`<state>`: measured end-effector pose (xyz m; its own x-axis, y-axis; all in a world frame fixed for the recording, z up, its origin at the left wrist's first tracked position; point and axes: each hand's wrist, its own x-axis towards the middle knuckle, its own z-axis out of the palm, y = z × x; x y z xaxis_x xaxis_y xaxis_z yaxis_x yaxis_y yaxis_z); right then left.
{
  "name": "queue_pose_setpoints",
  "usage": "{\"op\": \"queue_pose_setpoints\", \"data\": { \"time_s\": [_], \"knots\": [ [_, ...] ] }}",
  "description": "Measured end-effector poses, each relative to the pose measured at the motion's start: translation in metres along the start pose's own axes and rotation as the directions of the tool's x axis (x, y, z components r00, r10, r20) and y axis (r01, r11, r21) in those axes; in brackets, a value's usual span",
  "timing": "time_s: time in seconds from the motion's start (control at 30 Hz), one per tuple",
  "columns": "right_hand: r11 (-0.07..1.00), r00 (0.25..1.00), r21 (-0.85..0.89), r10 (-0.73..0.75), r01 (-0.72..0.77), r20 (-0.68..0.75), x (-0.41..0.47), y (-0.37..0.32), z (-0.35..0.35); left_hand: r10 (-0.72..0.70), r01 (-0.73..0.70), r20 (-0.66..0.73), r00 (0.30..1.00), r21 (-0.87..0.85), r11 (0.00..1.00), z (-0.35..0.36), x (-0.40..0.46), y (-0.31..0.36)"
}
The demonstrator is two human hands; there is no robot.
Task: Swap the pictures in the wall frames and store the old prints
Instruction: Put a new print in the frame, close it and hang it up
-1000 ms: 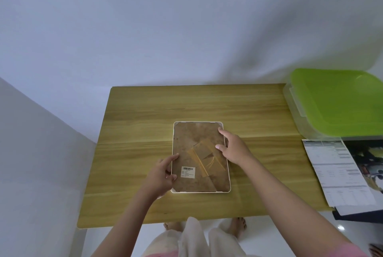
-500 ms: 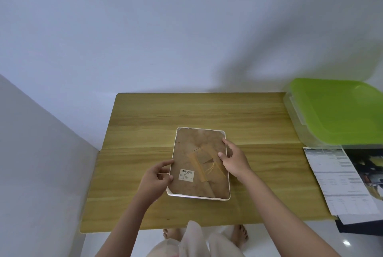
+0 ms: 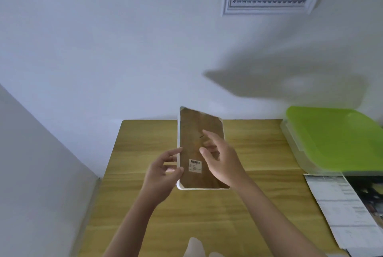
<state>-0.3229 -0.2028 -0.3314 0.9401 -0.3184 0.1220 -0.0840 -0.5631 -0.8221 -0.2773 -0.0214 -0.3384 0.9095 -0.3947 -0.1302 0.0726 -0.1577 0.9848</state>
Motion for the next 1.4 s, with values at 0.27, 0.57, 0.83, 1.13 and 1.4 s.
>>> {"op": "queue_pose_setpoints", "data": {
  "time_s": [0.27,0.57,0.83,1.13,1.4],
  "knots": [
    [0.923,0.996,0.378,0.043,-0.068,0.075,0.014,-0.028,-0.012,0.196,-0.187,-0.063,0.979,0.133,0.973,0.028,-0.006,0.036],
    [0.791,0.964,0.602,0.233,-0.110,-0.130,0.010,-0.013,-0.023,0.327,-0.308,-0.024,0.945,0.283,0.908,0.031,0.005,0.030],
    [0.845,0.951,0.534,0.160,0.007,-0.266,0.007,0.001,-0.058,0.147,-0.134,-0.040,0.988,0.227,0.965,-0.001,0.037,0.022],
    [0.873,0.908,0.475,0.108,0.109,-0.406,0.012,0.022,-0.120,0.177,-0.184,0.123,0.977,0.047,0.982,0.049,0.044,0.050],
    [0.915,0.830,0.336,0.002,0.224,-0.557,0.030,0.037,-0.210,0.324,-0.316,0.190,0.927,-0.068,0.946,0.125,0.050,0.114]
  ]
}}
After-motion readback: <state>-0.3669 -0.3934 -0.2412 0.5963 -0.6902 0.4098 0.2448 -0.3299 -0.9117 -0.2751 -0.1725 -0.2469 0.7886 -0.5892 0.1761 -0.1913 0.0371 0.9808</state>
